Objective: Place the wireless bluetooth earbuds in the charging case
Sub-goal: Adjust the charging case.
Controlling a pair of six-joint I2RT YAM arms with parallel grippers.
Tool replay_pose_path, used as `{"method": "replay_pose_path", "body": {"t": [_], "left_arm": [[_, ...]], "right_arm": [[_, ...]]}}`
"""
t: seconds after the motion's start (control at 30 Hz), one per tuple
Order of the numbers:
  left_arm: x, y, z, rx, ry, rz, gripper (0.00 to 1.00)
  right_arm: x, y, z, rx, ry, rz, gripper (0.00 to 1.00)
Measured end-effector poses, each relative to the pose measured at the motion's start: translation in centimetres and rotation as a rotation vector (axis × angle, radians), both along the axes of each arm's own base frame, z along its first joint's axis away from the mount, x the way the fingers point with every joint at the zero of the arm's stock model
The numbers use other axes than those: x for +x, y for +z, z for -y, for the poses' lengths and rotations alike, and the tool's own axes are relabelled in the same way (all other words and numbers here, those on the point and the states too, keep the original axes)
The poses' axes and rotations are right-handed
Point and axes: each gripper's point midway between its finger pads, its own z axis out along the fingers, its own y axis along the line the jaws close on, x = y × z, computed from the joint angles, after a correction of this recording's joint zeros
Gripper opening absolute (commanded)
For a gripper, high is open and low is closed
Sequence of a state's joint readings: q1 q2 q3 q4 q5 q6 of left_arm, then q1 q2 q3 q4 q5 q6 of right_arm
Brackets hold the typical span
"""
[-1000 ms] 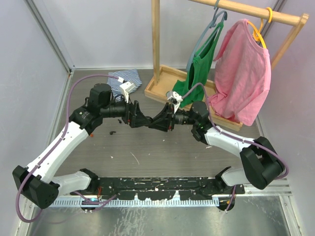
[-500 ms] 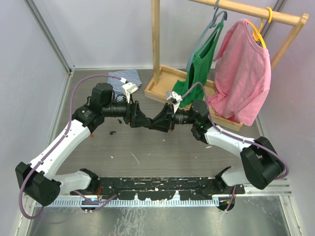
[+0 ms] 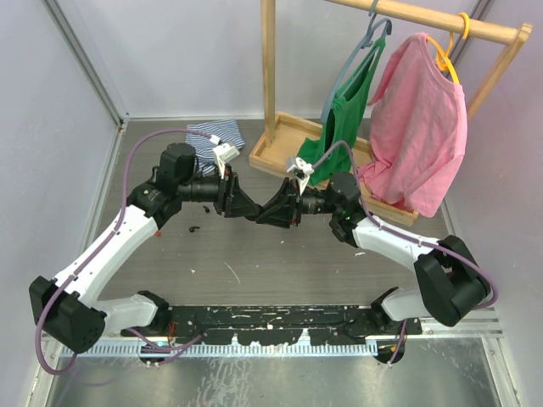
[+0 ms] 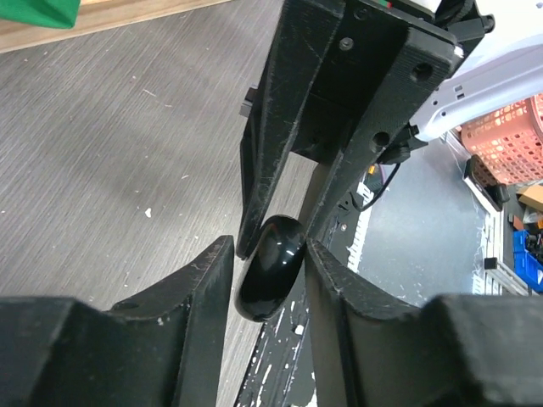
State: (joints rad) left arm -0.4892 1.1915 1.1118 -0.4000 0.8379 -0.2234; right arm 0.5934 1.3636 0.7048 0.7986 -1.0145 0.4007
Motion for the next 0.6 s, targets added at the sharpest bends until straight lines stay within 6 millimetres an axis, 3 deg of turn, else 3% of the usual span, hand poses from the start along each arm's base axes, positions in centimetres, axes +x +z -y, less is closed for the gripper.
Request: {"method": "replay_pose_path", "body": {"t": [0.1, 0.37, 0.6], "left_arm": [[-0.10, 0.11, 0.02, -0.005, -0.005, 0.006, 0.27], [-0.24, 0.41, -0.32, -0.018, 0.015, 0.051, 0.18], [-0.07, 0.54, -0.81, -0.046, 0.070, 0.099, 0.18]], "right_arm": [[0.01, -0.08, -0.02, -0.002, 0.001, -0.007, 0.16], [0.02, 0.06, -0.06, 0.004, -0.002, -0.016, 0.52], [0.19, -0.13, 0.17, 0.029, -0.035, 0.002, 0.60]]}}
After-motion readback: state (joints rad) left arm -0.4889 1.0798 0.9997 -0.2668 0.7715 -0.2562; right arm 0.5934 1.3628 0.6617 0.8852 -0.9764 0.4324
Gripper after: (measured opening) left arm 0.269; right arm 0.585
